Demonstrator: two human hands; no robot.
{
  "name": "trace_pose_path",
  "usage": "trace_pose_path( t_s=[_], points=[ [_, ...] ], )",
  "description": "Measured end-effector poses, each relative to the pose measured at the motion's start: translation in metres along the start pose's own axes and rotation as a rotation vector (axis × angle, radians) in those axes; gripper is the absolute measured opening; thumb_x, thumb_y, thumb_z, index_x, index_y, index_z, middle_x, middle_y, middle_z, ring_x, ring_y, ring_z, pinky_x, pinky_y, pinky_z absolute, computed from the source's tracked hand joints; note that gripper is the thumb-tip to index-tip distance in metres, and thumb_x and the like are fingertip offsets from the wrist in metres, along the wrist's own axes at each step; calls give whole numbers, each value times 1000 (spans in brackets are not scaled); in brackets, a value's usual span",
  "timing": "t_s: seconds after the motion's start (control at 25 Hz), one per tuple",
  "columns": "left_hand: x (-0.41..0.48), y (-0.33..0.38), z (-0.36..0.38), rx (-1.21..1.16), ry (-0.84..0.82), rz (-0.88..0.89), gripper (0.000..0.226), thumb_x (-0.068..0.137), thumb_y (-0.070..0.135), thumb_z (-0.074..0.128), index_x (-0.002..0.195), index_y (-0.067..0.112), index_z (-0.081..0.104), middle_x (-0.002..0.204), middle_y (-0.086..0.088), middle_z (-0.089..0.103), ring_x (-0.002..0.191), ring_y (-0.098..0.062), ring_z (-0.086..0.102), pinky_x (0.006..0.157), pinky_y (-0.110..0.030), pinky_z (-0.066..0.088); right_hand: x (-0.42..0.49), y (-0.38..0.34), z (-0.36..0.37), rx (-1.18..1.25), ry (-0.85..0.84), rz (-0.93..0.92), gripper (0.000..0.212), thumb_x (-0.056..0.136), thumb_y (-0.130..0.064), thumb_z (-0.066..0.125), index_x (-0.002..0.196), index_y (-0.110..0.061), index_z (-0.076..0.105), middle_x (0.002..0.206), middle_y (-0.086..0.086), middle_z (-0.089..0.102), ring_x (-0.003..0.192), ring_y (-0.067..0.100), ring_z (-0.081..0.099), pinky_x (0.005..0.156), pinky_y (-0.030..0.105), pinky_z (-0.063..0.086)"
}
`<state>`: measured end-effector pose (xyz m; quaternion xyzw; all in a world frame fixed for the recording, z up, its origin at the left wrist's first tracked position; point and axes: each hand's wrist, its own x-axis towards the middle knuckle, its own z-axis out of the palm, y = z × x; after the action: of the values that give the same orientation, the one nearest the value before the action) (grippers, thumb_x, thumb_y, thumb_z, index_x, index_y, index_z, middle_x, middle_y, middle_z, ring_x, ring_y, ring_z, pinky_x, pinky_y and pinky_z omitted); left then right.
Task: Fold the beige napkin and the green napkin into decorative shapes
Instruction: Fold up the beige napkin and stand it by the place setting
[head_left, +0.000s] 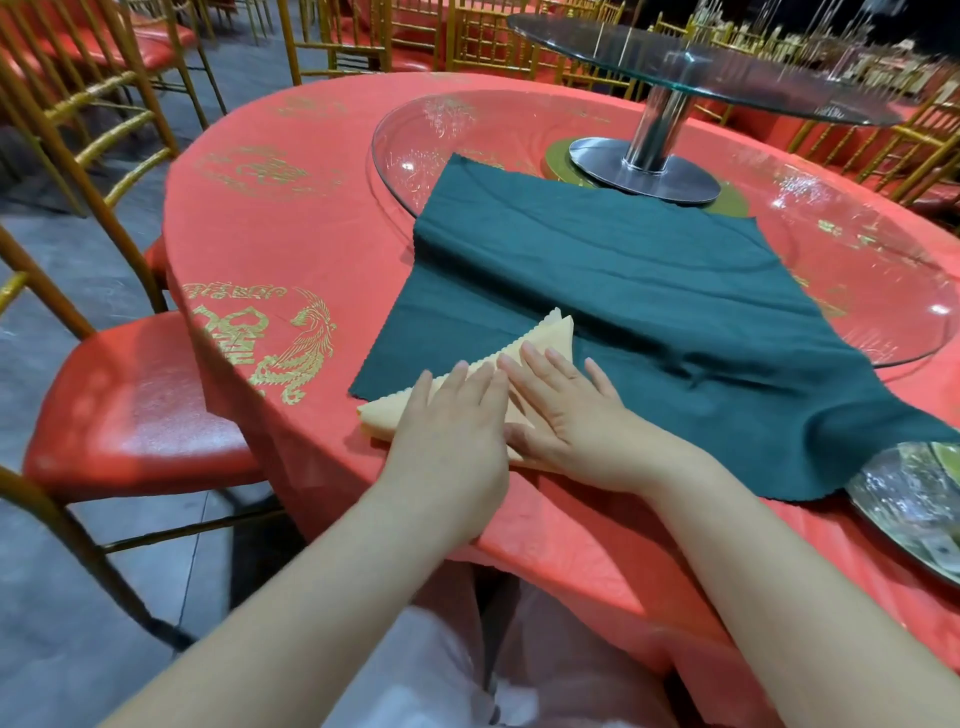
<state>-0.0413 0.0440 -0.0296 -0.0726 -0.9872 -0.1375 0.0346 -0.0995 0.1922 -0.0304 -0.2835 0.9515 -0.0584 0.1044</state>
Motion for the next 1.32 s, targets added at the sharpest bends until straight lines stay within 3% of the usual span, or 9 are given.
trace_pose_path(
  t_s=[0.2,0.4,0.56,0.68,0.76,0.88,1.04,1.2,1.32],
  points=[
    [-1,2,20,108,-48,-138,63,94,51,11,146,19,-8,156,3,-11,141,-31,-10,112,-48,-4,5,18,-9,-57,-71,-3,59,96,-51,24,147,-35,-2,156,-8,-11,142,6,-11,113,41,-16],
    [-5,3,17,133,-41,-98,63,90,59,11,144,33,-10,155,0,-14,141,-34,-11,111,-51,-4,23,43,-21,-111,-53,63,60,94,-56,18,147,-34,0,156,-9,-8,142,8,-8,114,42,-12],
    [-5,2,19,133,-14,-100,62,90,61,10,144,37,-8,156,-2,-9,141,-34,-6,111,-51,-2,31,51,-24,-220,42,49,59,94,-55,20,147,-28,13,156,-9,11,143,11,7,114,38,0],
    [-5,1,20,161,12,-86,75,74,64,-10,144,37,-7,156,-1,-1,141,-32,1,112,-49,1,39,48,-33,-232,199,-48,48,98,-39,31,144,-26,27,150,-8,30,136,17,22,107,36,13],
    [-5,2,18,169,18,-77,85,66,62,-15,145,34,-5,156,-1,3,141,-30,6,112,-47,5,46,44,-41,-82,187,-126,46,97,-28,36,143,-29,28,145,-11,37,136,17,20,106,35,13],
    [-4,-1,12,125,88,-91,88,68,66,-3,146,27,8,153,-6,18,134,-28,24,107,-41,16,52,46,-51,-8,111,-131,39,97,-32,39,136,-33,40,127,-12,53,131,18,24,106,34,10],
    [3,-13,15,109,270,-70,71,78,56,29,128,10,50,109,-12,61,94,-34,57,88,-39,23,52,58,-56,-86,116,-144,23,91,-46,48,100,-30,62,101,-11,53,105,19,32,99,34,17],
    [6,-25,15,43,381,-67,43,79,40,36,101,11,60,84,-8,59,78,-34,55,87,-37,23,37,67,-58,124,133,-122,23,82,-50,60,71,-32,51,67,-16,47,84,12,34,90,28,20],
    [7,-28,12,-18,395,-103,32,81,35,35,91,13,57,80,-7,56,78,-33,52,86,-35,22,21,76,-52,180,166,-94,29,79,-58,57,67,-32,52,64,-13,48,79,9,37,87,26,20]
  ],
)
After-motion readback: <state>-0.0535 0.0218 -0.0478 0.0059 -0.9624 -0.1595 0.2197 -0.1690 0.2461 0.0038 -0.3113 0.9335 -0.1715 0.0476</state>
